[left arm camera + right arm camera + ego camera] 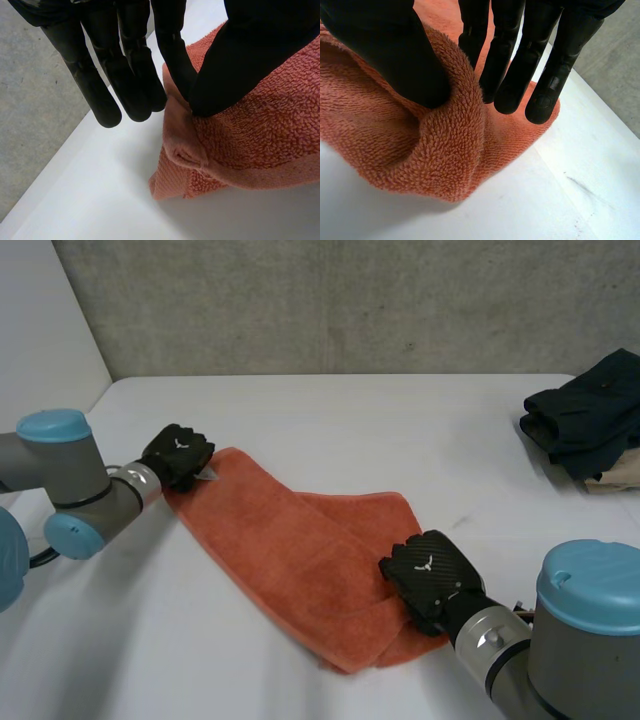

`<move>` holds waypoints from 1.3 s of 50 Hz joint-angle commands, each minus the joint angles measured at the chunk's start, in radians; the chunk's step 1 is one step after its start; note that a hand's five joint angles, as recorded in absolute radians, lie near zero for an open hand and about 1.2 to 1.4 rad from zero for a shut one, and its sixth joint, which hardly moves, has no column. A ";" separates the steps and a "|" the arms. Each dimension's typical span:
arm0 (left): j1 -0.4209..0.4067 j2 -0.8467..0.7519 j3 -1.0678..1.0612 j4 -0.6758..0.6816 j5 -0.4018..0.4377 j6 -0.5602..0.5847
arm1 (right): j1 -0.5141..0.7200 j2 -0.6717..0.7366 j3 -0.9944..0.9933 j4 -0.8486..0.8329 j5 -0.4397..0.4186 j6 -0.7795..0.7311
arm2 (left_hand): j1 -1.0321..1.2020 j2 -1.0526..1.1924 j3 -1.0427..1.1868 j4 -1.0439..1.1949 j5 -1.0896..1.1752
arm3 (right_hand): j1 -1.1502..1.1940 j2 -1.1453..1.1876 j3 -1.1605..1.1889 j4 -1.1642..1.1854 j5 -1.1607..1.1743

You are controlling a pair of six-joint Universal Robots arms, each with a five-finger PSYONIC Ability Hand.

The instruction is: Fold the laundry.

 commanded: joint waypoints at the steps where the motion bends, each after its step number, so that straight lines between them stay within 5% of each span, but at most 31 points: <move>1: -0.043 0.071 -0.058 0.001 -0.182 0.084 | -0.081 -0.017 -0.063 0.004 -0.001 -0.001 | 0.260 0.211 0.215 0.203 0.239 | 0.429 0.233 0.214 0.210 0.242; 4: -0.060 0.182 -0.148 -0.004 -0.261 0.118 | -0.139 -0.045 -0.123 0.028 -0.010 -0.004 | 0.260 0.211 0.215 0.203 0.239 | 0.429 0.233 0.214 0.210 0.242; 9: -0.066 0.424 -0.341 -0.009 -0.279 0.103 | -0.209 -0.061 -0.254 0.134 -0.016 -0.044 | 0.260 0.211 0.215 0.203 0.239 | 0.429 0.233 0.214 0.210 0.242; 20: -0.129 0.887 -0.739 -0.006 -0.278 -0.155 | -0.279 0.035 -0.543 0.258 -0.123 -0.064 | 0.260 0.211 0.215 0.203 0.239 | 0.429 0.233 0.214 0.210 0.242; 28: -0.177 0.739 -0.698 0.028 -0.306 -0.206 | -0.268 0.190 -0.683 0.285 -0.148 -0.130 | 0.260 0.211 0.215 0.203 0.239 | 0.429 0.233 0.214 0.210 0.242; 36: -0.282 0.544 -0.216 0.115 -0.553 -0.213 | -0.265 0.225 -0.864 -0.069 -0.110 -0.141 | 0.260 0.211 0.215 0.203 0.239 | 0.429 0.233 0.214 0.210 0.242; 41: -0.310 0.617 -0.176 0.192 -0.573 -0.220 | -0.262 0.158 -0.874 -0.219 -0.130 -0.107 | 0.260 0.211 0.215 0.203 0.239 | 0.429 0.233 0.214 0.210 0.242; 49: -0.336 0.890 -0.462 0.220 -0.570 -0.232 | -0.298 0.031 -0.819 0.016 -0.402 0.033 | 0.260 0.211 0.215 0.203 0.239 | 0.429 0.233 0.214 0.210 0.242; 54: -0.361 1.021 -0.658 0.214 -0.568 -0.230 | -0.471 -0.031 -0.795 0.299 -0.589 0.033 | 0.260 0.211 0.215 0.203 0.239 | 0.429 0.233 0.214 0.210 0.242; 59: -0.362 1.084 -0.759 0.212 -0.556 -0.232 | -0.575 -0.038 -0.816 0.488 -0.699 0.019 | 0.260 0.211 0.215 0.203 0.239 | 0.429 0.233 0.214 0.210 0.242; 65: -0.367 1.081 -0.812 0.211 -0.556 -0.244 | -0.590 -0.017 -0.835 0.605 -0.717 -0.079 | 0.260 0.211 0.215 0.203 0.239 | 0.429 0.233 0.214 0.210 0.242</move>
